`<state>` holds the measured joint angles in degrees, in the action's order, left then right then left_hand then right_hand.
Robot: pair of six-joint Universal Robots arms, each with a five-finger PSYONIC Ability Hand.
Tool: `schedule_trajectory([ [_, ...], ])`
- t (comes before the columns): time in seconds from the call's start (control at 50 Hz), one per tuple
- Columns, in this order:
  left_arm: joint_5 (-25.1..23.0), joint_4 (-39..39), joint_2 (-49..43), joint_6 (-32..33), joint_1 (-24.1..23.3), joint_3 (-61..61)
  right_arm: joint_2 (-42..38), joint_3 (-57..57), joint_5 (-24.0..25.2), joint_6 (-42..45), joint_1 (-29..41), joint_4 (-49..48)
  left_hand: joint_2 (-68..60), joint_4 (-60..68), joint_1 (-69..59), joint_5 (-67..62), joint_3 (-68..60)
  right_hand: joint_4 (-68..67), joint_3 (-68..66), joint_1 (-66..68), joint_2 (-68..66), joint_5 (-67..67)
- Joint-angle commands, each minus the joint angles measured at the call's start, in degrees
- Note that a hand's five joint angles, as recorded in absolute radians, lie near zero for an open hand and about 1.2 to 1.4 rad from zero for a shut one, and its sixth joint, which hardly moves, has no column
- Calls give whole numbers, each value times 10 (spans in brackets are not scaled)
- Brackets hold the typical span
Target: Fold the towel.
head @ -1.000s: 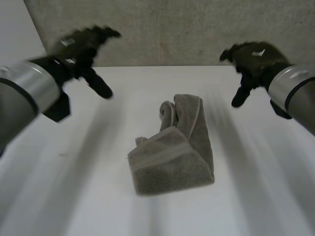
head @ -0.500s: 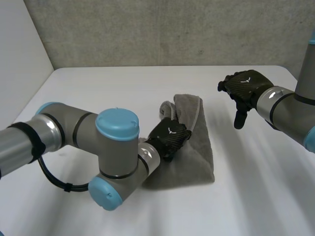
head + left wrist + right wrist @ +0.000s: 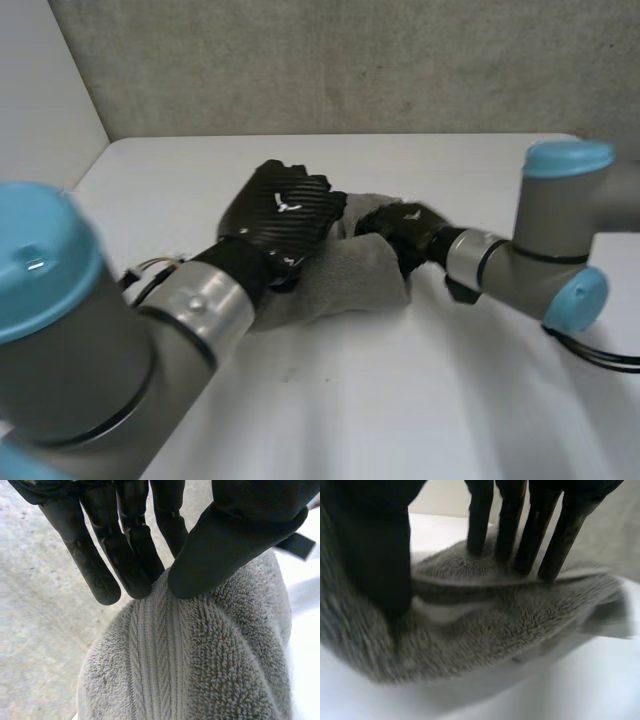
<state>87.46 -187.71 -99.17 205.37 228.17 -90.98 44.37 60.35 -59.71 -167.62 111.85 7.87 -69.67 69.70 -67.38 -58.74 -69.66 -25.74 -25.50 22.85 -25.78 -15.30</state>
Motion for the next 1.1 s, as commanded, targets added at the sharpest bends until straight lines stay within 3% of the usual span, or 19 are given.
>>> schedule_trajectory([
  [0.02, 0, -6, 36, -1, 50, -30, -46, -67, -59, 7, 31, -37, -103, 103, -126, -113, -103, -543, -545, 571, -542, -547],
  [0.1, -1, -32, 36, -4, 80, -5, -24, -146, -104, 3, 31, -66, -103, 103, -126, -113, -103, -543, -545, 571, -542, -547],
  [0.18, 0, -126, 28, -29, 115, 66, 19, -188, -131, -3, 32, -95, -103, 103, -126, -113, -103, -543, -545, 571, -542, -547],
  [0.22, 1, -162, 28, -47, 125, 87, 86, -169, -210, -20, 34, -191, -103, 103, -126, -113, -103, -543, -545, 571, -542, -547],
  [0.24, -1, -199, 28, -69, 134, 101, 86, -168, -211, -20, 34, -191, -103, 103, -126, -113, -103, -543, -545, 571, -542, -547],
  [0.28, -3, -235, 28, -90, 144, 108, 158, -99, -270, -41, 33, -294, -103, 103, -126, -113, -103, -543, -545, 571, -542, -547],
  [0.4, -5, -293, 23, -150, 176, 78, 225, 12, -244, -39, 32, -305, -103, 103, -126, -113, -103, -543, -545, 571, -542, -547],
  [0.56, -11, -253, -1, -150, 174, -16, 233, 103, -173, -32, 34, -147, -103, 103, -126, -113, -103, -489, -492, 518, -489, -494],
  [0.58, -11, -253, -1, -150, 174, -17, 220, 101, -170, -26, 34, -114, -103, 103, -126, -113, -103, -220, -222, 248, -219, -224],
  [0.6, -15, -244, 1, -150, 170, -27, 200, 101, -170, -19, 28, -88, -103, 103, -126, -113, -103, -69, -71, 98, -68, -73],
  [0.66, -21, -225, 16, -152, 166, -38, 185, 100, -169, -18, 26, -65, -103, 103, -126, -113, -103, -25, -28, 54, -25, -29],
  [0.7, -22, -212, 34, -153, 163, -40, 159, 94, -168, -25, 24, -41, -103, 103, -126, -113, -103, 102, 100, -73, 102, 98],
  [0.82, -21, -152, 125, -155, 147, -45, 106, 66, -156, -68, 25, -40, -103, 103, -126, -113, -103, 136, 134, -107, 137, 132],
  [0.88, -21, -135, 172, -155, 134, -55, 72, 40, -128, -95, 30, -40, -103, 103, -126, -113, -103, 135, 132, -106, 135, 130],
  [1.1, -22, -115, 333, -154, 112, -128, -70, -122, -88, -106, 53, -42, -103, 103, -126, -113, -103, 114, 112, -86, 115, 110],
])
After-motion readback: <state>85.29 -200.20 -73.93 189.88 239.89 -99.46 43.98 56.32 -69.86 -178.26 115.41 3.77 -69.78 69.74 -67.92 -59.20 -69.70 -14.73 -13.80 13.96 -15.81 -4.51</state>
